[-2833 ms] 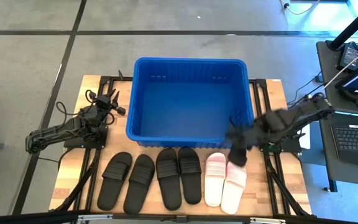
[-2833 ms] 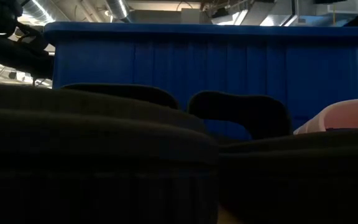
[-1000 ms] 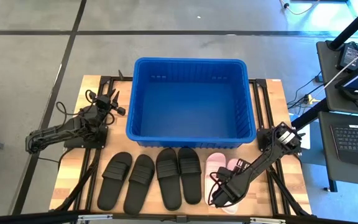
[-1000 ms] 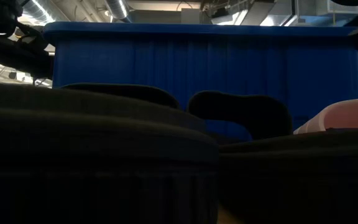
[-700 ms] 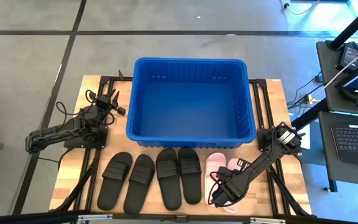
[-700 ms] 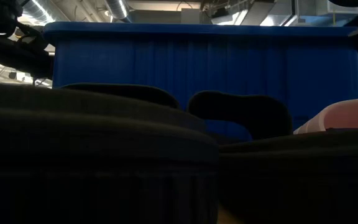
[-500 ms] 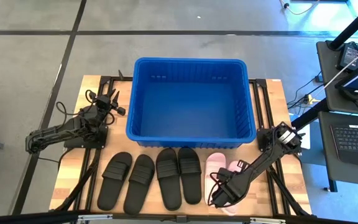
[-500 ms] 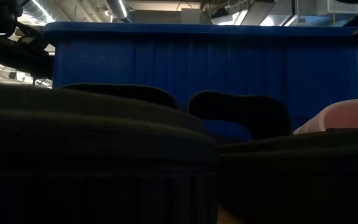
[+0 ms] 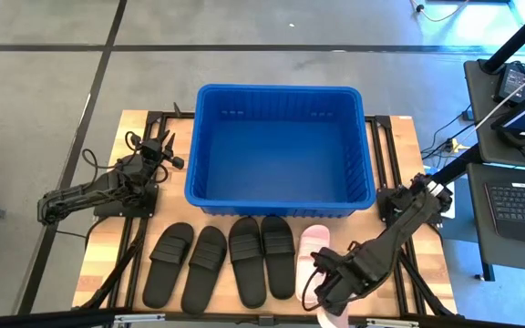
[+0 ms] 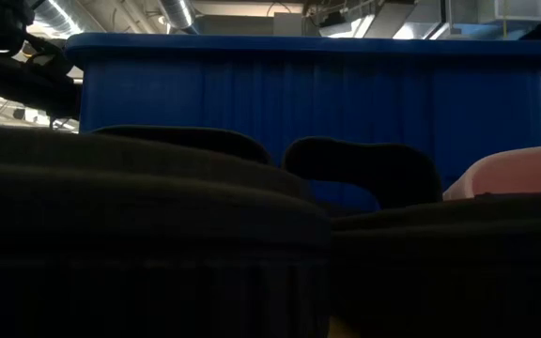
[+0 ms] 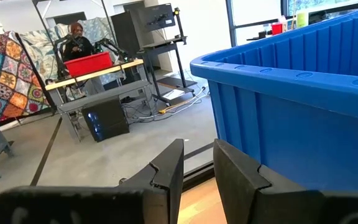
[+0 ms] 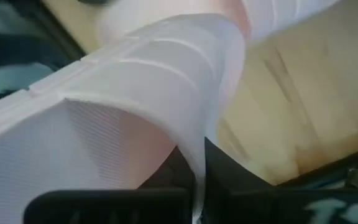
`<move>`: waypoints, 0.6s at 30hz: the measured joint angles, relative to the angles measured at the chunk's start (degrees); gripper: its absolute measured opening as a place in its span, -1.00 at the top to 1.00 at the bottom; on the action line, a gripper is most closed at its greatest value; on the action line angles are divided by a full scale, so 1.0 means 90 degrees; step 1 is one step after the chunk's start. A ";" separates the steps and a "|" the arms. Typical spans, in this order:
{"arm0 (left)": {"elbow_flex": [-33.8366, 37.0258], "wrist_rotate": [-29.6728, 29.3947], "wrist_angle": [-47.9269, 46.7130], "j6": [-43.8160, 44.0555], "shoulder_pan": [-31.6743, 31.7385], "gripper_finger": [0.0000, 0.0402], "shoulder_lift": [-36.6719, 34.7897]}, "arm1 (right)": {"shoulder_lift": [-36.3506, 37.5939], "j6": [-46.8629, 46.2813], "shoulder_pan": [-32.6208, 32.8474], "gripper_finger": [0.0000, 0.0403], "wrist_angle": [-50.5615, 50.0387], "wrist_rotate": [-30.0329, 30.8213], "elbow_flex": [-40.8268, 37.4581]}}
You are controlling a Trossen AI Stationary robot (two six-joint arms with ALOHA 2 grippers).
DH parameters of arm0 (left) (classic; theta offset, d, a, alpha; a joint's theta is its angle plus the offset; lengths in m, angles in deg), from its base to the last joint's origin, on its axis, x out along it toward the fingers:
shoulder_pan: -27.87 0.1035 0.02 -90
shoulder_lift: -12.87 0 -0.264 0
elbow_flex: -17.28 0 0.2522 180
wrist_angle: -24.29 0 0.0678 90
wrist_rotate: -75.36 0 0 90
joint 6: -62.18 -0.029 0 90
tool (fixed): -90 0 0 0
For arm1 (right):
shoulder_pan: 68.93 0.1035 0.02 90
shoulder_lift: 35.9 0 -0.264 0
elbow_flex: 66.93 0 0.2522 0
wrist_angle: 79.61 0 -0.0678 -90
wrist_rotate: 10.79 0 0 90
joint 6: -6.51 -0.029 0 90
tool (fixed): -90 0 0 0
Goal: Pick and place slides into bin
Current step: Put the pink slipper into the blue bin
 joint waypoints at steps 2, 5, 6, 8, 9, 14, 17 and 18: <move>0.0000 0.0000 0.0000 0.0000 -0.0001 0.59 0.0000 | 0.0013 0.0009 -0.0042 0.94 -0.0222 0.0193 0.0463; 0.0001 0.0000 0.0000 0.0002 0.0000 0.59 0.0000 | 0.0013 0.0025 -0.0101 0.94 -0.0723 0.0773 0.1227; 0.0000 0.0000 0.0000 0.0002 0.0000 0.59 -0.0001 | 0.0022 0.0060 -0.0132 0.94 -0.0904 0.1098 0.1457; 0.0001 0.0000 0.0000 0.0003 -0.0001 0.59 -0.0001 | 0.0024 0.0350 -0.0186 0.94 -0.1147 0.1943 0.1914; 0.0001 0.0000 0.0000 0.0005 0.0001 0.59 0.0000 | 0.0027 0.0653 -0.0226 0.94 -0.1133 0.2402 0.2096; 0.0001 0.0000 0.0000 0.0007 -0.0001 0.59 0.0000 | 0.0083 0.2714 -0.0626 0.94 -0.1108 0.4807 0.2926; 0.0001 0.0000 0.0000 0.0007 -0.0001 0.59 -0.0001 | 0.0084 0.4017 -0.1162 0.94 -0.1111 0.5504 0.3190; -0.0001 0.0000 0.0000 0.0007 -0.0001 0.59 -0.0001 | 0.0083 0.4401 -0.1384 0.94 -0.1119 0.5558 0.3215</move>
